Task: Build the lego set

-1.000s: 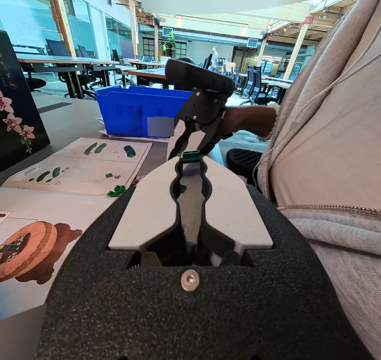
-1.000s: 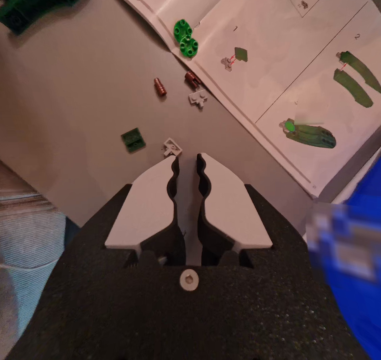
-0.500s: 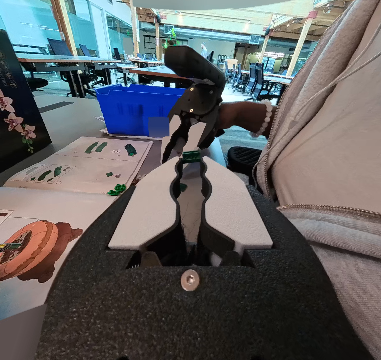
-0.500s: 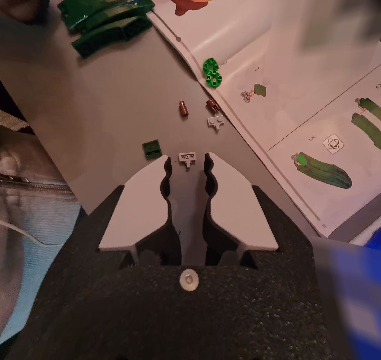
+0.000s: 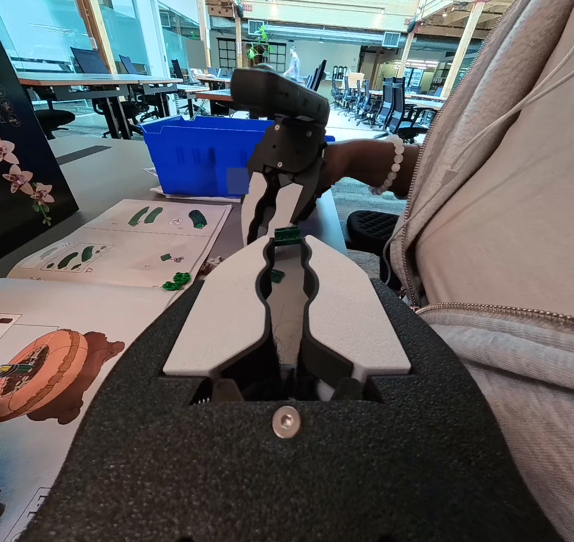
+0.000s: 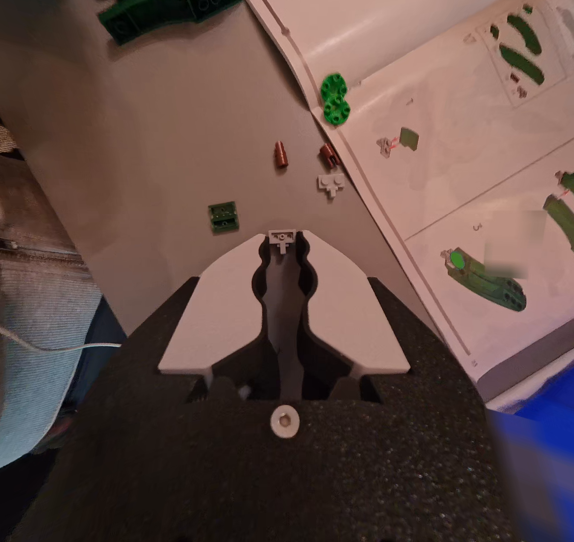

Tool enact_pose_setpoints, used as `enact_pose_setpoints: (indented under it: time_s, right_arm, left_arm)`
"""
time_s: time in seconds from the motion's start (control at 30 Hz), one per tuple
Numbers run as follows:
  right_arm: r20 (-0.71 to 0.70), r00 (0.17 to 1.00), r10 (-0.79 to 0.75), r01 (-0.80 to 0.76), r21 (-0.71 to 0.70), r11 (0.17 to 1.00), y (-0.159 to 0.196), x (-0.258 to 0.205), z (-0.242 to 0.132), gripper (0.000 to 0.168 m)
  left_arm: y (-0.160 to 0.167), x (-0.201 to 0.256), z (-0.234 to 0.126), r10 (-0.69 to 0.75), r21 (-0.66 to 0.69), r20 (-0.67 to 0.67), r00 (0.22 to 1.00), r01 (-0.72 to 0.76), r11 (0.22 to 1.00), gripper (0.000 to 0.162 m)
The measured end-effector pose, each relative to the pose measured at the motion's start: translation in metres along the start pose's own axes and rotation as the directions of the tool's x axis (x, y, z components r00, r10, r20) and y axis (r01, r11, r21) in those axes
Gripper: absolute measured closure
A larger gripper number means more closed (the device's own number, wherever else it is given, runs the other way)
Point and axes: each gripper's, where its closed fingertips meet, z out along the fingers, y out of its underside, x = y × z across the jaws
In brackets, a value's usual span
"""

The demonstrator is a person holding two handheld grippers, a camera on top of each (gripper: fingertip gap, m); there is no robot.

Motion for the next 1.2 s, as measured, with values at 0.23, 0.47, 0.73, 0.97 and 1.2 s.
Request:
enact_pose_setpoints:
  time_s: [0.23, 0.47, 0.73, 0.97, 1.2]
  right_arm:
    - [0.307, 0.934, -0.185, 0.066, 0.361, 0.930, -0.087, -0.055, -0.056, 0.153]
    - [0.394, 0.866, -0.307, 0.179, 0.329, 0.927, -0.108, -0.083, -0.056, 0.153]
    - [0.419, 0.855, -0.304, 0.192, 0.290, 0.938, -0.101, -0.086, -0.049, 0.153]
    - [0.412, 0.860, -0.300, 0.192, 0.283, 0.940, -0.100, -0.085, -0.050, 0.153]
    - [0.409, 0.857, -0.313, 0.219, 0.261, 0.940, -0.099, -0.085, -0.050, 0.153]
  left_arm:
    - [-0.005, 0.004, -0.001, -0.036, 0.045, -0.050, 0.998, 0.038, 0.998, 0.147]
    - [0.001, 0.007, 0.005, 0.037, -0.012, -0.017, 0.999, -0.037, 0.999, 0.147]
    - [-0.001, 0.010, 0.006, 0.057, 0.001, -0.020, 0.998, -0.057, 0.998, 0.147]
    - [-0.003, 0.011, 0.007, 0.066, 0.010, -0.019, 0.998, -0.065, 0.998, 0.147]
    - [-0.004, 0.011, 0.007, 0.086, 0.012, -0.007, 0.996, -0.086, 0.996, 0.147]
